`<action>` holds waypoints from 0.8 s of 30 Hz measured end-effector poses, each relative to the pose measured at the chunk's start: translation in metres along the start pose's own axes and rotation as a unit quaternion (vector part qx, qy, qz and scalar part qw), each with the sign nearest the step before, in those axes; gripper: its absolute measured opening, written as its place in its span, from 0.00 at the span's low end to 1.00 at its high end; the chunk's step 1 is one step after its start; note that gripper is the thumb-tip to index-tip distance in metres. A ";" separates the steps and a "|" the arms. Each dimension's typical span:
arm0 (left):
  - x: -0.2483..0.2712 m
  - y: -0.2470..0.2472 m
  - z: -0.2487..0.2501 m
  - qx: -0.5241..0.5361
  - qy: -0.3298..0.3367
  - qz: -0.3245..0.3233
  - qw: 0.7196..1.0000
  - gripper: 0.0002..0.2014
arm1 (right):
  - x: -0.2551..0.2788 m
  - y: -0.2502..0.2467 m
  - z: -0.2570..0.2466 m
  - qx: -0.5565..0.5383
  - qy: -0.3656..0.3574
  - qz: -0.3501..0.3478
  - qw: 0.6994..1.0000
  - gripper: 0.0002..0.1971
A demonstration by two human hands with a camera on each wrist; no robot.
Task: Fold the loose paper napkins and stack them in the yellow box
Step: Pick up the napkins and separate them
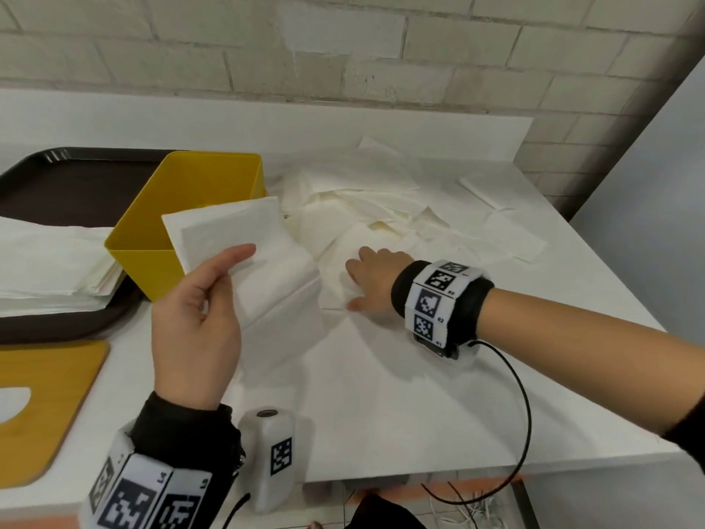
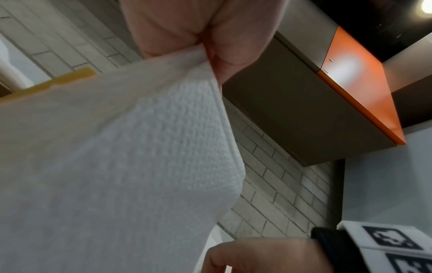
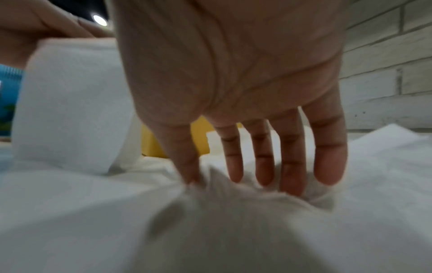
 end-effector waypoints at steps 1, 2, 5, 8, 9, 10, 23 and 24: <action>0.001 0.000 0.000 0.004 -0.004 -0.003 1.000 0.19 | -0.001 0.002 -0.003 0.010 -0.004 0.011 1.000 0.19; 0.001 0.000 0.000 0.006 -0.009 -0.005 1.000 0.18 | -0.002 0.005 -0.004 0.019 -0.011 0.016 1.000 0.17; 0.003 -0.002 0.000 0.017 -0.023 -0.008 1.000 0.17 | -0.008 0.003 -0.002 -0.006 -0.020 -0.008 1.000 0.06; 0.003 -0.003 -0.002 0.028 -0.031 -0.008 0.999 0.16 | -0.012 -0.005 0.008 -0.080 -0.007 -0.017 0.997 0.04; 0.003 -0.003 -0.002 0.028 -0.032 -0.010 0.999 0.16 | -0.011 -0.007 0.012 -0.100 -0.002 -0.014 0.995 0.08; 0.003 -0.003 -0.002 0.028 -0.031 -0.013 0.999 0.16 | -0.011 -0.007 0.016 -0.116 0.000 -0.008 0.993 0.11; 0.002 0.006 0.008 0.083 -0.055 -0.057 0.993 0.10 | 0.064 -0.086 0.031 -0.515 -0.128 0.316 0.787 0.13; 0.003 0.008 0.009 0.088 -0.059 -0.066 0.992 0.11 | 0.071 -0.091 0.028 -0.560 -0.163 0.302 0.754 0.11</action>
Point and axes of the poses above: each hand's wrist, its own x-axis away from the middle knuckle, its own y-axis out of the palm, z = x × y, the point moved 2 cm from there along -x, towards the middle knuckle, and after that the axes turned 7 degrees about -x, right-handed, at the moved point
